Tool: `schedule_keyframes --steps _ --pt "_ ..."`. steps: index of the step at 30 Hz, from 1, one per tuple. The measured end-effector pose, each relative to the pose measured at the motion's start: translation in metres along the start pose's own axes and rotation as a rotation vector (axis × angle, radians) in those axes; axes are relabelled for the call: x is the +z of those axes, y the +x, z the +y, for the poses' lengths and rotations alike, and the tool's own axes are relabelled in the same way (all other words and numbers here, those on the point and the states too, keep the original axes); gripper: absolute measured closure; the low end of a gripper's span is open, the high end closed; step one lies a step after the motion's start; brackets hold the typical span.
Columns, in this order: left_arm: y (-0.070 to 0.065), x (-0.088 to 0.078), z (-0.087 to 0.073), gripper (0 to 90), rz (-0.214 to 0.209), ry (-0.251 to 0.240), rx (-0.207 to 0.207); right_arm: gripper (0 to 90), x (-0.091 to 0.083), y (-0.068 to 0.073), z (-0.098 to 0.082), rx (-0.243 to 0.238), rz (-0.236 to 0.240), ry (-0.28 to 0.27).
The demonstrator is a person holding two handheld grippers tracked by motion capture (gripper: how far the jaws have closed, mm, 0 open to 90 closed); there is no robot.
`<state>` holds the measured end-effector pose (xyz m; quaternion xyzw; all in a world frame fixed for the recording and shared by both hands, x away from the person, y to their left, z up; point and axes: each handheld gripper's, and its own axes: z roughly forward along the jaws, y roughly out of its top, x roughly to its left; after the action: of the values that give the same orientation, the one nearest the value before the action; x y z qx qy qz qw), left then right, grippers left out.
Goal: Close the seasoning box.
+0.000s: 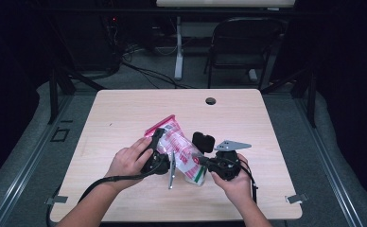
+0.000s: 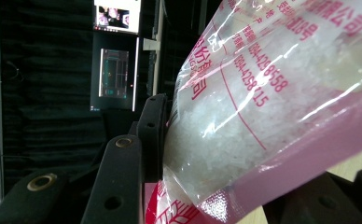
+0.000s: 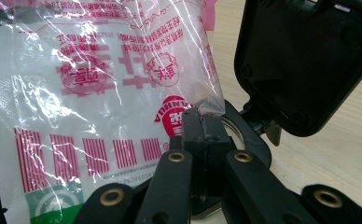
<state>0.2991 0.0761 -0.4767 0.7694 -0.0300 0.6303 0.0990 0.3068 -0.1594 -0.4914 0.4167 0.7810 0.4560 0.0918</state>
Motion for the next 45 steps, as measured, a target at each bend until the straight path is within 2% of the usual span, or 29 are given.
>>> schedule_keyframes --steps 27,45 --pt "0.0014 0.0006 0.0018 63.2 0.006 -0.01 0.023 90.0 0.0002 -0.0002 -0.0006 0.001 -0.004 0.0" --pt "0.0021 0.0004 0.0028 63.2 -0.008 -0.006 0.036 90.0 0.0003 -0.0004 -0.0008 0.001 -0.006 0.003"
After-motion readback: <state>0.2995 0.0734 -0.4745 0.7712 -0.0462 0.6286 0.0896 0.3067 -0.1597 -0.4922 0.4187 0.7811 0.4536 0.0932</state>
